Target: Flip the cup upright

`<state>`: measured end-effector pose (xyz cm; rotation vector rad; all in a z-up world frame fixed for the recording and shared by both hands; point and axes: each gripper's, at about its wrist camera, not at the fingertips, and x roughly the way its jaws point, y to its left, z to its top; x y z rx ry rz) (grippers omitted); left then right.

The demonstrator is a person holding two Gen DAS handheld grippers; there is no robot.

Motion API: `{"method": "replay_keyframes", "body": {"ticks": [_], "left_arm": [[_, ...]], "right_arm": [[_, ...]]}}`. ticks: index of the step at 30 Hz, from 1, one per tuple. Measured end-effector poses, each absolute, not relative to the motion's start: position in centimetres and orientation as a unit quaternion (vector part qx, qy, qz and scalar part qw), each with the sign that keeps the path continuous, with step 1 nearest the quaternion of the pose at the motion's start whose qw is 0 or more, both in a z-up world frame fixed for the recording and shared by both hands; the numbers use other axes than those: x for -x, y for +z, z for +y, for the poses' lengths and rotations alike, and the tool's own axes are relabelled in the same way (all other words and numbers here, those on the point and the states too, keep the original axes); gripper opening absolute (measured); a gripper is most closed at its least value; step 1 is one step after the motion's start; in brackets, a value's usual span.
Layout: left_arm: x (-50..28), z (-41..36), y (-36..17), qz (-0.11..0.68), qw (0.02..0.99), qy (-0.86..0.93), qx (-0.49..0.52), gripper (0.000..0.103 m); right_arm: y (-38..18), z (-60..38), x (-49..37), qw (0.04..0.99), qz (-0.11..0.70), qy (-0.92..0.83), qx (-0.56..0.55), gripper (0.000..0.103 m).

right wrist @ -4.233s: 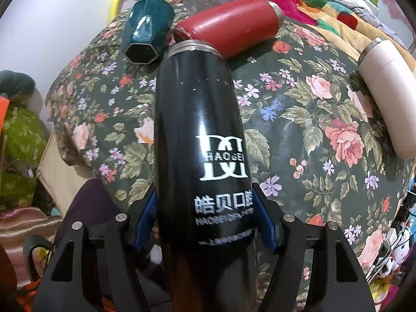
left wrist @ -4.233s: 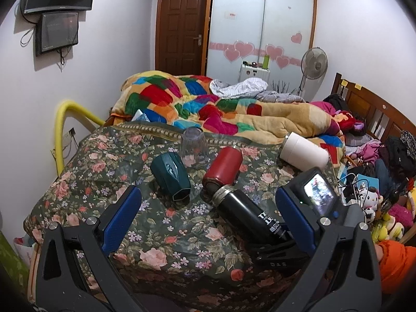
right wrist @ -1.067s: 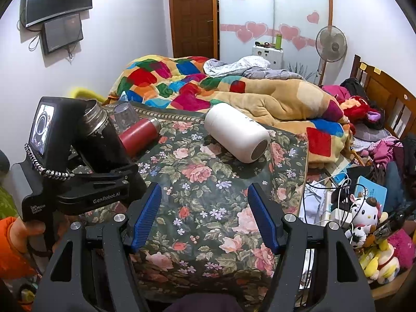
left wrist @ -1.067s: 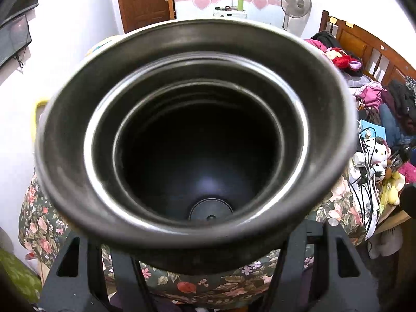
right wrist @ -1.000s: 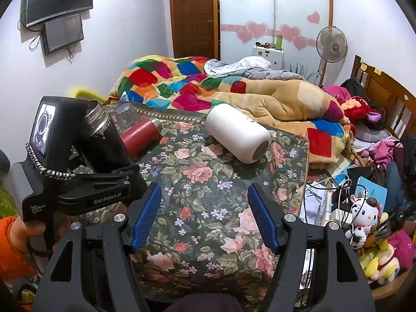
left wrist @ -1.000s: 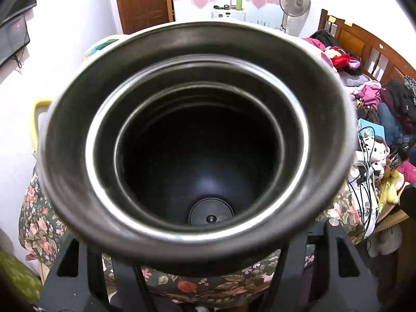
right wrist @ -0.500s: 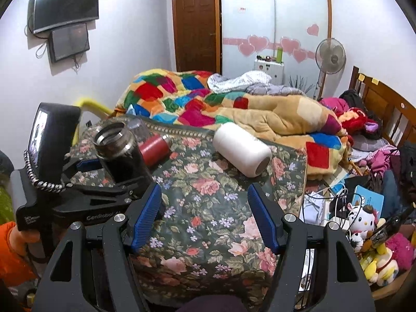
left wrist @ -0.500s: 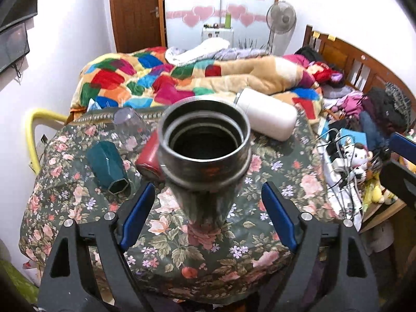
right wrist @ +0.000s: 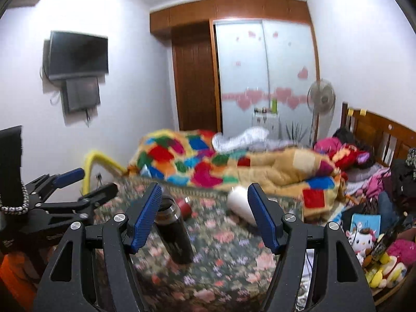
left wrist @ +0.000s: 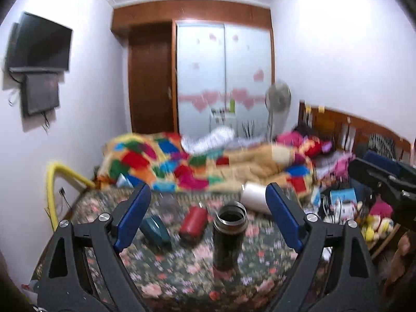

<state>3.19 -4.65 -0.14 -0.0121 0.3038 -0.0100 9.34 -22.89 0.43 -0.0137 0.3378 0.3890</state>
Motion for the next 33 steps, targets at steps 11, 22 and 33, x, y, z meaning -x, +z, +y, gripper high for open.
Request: {"method": "replay_keyframes", "body": {"ticks": [11, 22, 33], "left_arm": [[3.4, -3.5, 2.0, 0.074, 0.997, 0.001, 0.018, 0.103], [4.7, -2.1, 1.4, 0.074, 0.996, 0.017, 0.04, 0.103], [5.2, -2.4, 1.3, 0.069, 0.997, 0.012, 0.037, 0.103]], "right_arm": [[2.0, -21.3, -4.4, 0.981, 0.092, 0.172, -0.011, 0.076], [1.9, -21.1, -2.6, 0.987, 0.08, 0.136, -0.009, 0.103], [1.9, -20.9, -1.6, 0.988, 0.075, 0.135, -0.001, 0.103]]}}
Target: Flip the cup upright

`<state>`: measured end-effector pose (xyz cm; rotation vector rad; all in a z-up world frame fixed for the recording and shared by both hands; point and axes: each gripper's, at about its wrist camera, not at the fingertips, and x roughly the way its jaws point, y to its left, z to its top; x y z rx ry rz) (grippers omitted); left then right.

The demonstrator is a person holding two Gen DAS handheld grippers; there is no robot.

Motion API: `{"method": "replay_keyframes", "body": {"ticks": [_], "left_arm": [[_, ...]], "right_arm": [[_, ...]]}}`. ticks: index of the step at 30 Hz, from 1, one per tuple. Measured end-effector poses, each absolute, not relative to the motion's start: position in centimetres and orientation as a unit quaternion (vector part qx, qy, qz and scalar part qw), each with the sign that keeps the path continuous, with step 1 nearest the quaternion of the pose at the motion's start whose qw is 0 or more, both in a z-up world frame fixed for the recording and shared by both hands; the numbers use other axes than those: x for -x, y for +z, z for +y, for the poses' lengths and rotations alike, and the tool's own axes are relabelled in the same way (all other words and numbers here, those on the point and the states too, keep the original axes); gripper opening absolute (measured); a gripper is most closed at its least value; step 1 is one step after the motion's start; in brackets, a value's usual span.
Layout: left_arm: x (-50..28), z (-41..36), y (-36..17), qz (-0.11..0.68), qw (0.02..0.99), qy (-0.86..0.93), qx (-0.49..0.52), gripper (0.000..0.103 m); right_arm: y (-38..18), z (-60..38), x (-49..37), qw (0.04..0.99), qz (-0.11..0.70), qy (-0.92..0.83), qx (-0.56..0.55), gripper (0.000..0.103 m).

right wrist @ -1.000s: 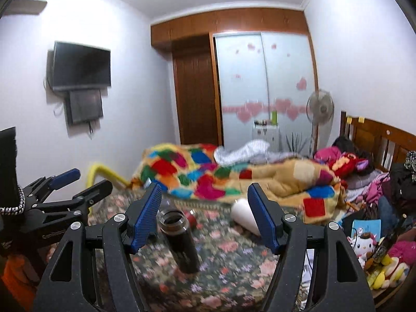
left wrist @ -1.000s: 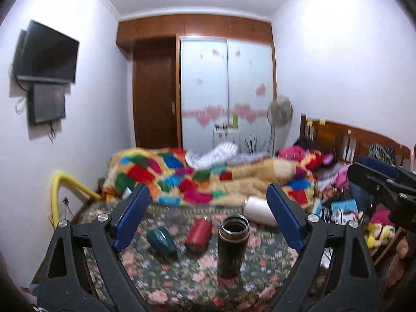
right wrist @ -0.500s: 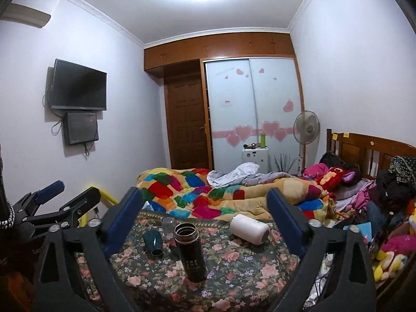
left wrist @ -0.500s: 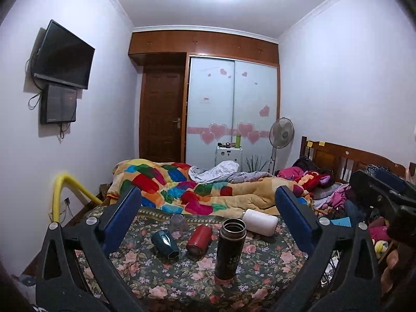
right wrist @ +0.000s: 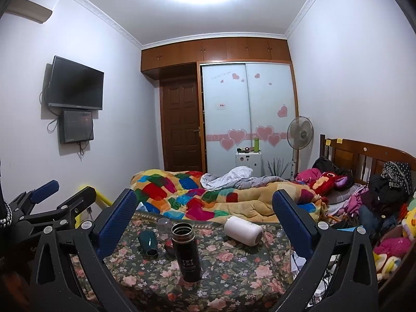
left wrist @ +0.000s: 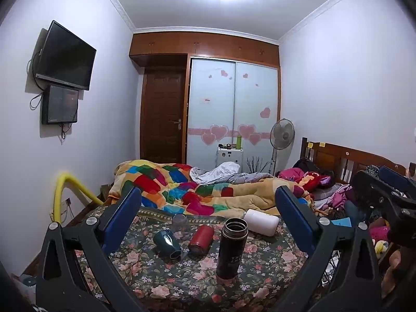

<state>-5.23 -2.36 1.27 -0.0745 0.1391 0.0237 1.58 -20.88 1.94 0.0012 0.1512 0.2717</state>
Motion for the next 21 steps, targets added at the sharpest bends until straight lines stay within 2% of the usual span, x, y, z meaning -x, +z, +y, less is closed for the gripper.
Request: {"method": "replay_keyframes", "body": {"ticks": [21], "left_arm": [[4.77, -3.08, 0.86, 0.08, 0.996, 0.008, 0.03, 0.103]], "right_arm": [[1.53, -21.2, -2.0, 0.986, 0.092, 0.138, -0.004, 0.103]]}}
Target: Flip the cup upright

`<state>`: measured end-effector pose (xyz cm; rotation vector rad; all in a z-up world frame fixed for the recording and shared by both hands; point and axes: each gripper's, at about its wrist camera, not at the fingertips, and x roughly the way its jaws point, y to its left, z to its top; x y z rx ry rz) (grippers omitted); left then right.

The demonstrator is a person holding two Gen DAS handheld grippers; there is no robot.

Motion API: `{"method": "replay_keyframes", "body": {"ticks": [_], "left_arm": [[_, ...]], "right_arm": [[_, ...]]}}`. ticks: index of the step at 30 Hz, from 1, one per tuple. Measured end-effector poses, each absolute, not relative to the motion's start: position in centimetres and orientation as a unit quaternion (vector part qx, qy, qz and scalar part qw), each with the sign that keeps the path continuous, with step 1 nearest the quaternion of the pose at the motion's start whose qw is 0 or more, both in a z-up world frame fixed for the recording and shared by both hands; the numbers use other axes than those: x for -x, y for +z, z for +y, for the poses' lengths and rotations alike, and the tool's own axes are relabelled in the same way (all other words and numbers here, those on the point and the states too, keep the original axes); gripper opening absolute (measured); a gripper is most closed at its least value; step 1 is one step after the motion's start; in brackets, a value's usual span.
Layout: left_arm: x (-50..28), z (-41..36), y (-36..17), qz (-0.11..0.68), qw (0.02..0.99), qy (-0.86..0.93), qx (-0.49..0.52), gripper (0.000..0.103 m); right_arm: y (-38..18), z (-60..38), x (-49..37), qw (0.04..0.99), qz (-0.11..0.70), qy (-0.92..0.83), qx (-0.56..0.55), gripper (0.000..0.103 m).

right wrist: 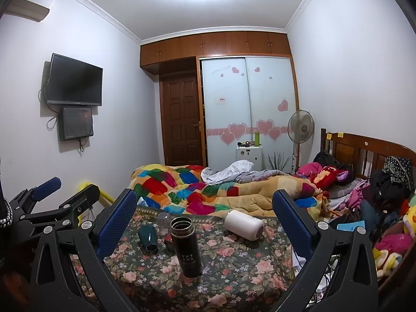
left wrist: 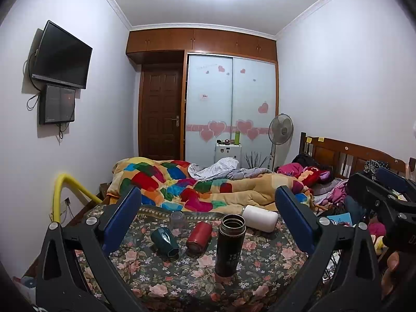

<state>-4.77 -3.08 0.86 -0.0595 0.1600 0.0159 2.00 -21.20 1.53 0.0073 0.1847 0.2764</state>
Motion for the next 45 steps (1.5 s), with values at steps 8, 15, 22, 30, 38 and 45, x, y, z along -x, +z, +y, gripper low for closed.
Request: {"method": "replay_keyframes", "body": {"ticks": [8, 15, 22, 30, 38, 45], "left_arm": [[4.65, -3.2, 0.78, 0.083, 0.996, 0.005, 0.03, 0.103], [4.55, -3.2, 0.76, 0.081, 0.996, 0.004, 0.03, 0.103], [4.35, -3.37, 0.85, 0.08, 0.997, 0.002, 0.025, 0.103], [4.15, -3.25, 1.01, 0.082, 0.996, -0.003, 0.029, 0.103], [4.12, -3.19, 1.11, 0.081, 0.996, -0.004, 0.028, 0.103], [4.05, -3.13, 1.32, 0.081, 0.996, -0.008, 0.03, 0.103]], "right_arm": [[1.53, -21.25, -2.04, 0.986, 0.093, 0.137, -0.004, 0.103], [1.56, -21.26, -2.1, 0.986, 0.093, 0.138, -0.005, 0.103], [1.6, -21.32, -2.09, 0.986, 0.094, 0.139, -0.006, 0.103], [1.45, -21.1, -2.02, 0.986, 0.093, 0.138, -0.007, 0.103], [1.47, -21.14, -2.08, 0.986, 0.094, 0.137, -0.007, 0.103], [1.49, -21.11, -2.06, 0.986, 0.094, 0.137, -0.007, 0.103]]}}
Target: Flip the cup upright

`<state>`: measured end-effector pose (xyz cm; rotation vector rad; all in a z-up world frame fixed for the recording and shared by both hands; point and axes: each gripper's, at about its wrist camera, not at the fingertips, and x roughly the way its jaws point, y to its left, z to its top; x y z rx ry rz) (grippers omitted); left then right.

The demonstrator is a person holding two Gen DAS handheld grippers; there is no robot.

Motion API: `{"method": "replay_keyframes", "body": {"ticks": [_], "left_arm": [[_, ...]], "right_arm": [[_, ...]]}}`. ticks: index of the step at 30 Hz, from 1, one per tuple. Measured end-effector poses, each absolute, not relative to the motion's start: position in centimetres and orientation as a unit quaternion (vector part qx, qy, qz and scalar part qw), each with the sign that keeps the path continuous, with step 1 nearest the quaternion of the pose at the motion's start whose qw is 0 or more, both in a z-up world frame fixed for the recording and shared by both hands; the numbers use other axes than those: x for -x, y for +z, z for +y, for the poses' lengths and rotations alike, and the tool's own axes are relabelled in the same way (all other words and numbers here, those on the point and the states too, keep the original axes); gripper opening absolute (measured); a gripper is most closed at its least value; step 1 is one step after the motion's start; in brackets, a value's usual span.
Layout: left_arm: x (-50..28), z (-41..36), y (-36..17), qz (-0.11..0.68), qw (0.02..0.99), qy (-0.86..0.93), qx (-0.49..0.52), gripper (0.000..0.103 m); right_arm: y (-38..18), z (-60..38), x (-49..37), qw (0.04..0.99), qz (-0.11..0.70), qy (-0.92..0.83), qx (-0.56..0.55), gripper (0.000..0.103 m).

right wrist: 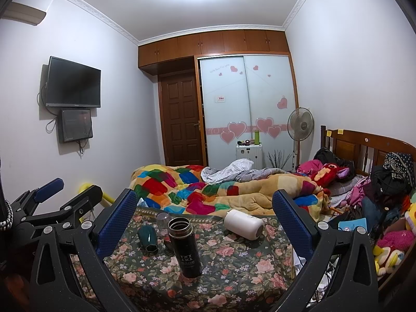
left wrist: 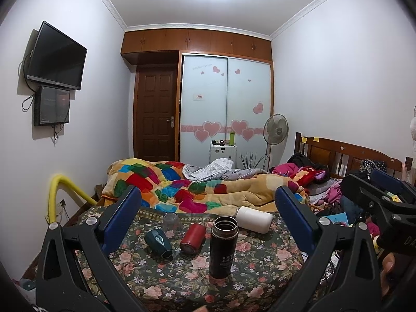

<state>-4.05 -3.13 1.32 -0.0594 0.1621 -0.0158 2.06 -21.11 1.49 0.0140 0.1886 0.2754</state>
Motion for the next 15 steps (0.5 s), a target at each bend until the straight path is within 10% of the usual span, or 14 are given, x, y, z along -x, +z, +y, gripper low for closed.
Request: {"method": "replay_keyframes", "body": {"ticks": [15], "left_arm": [[4.0, -2.0, 0.7, 0.087, 0.995, 0.003, 0.039, 0.103]], "right_arm": [[1.3, -20.7, -2.3, 0.985, 0.101, 0.137, -0.003, 0.103]]}}
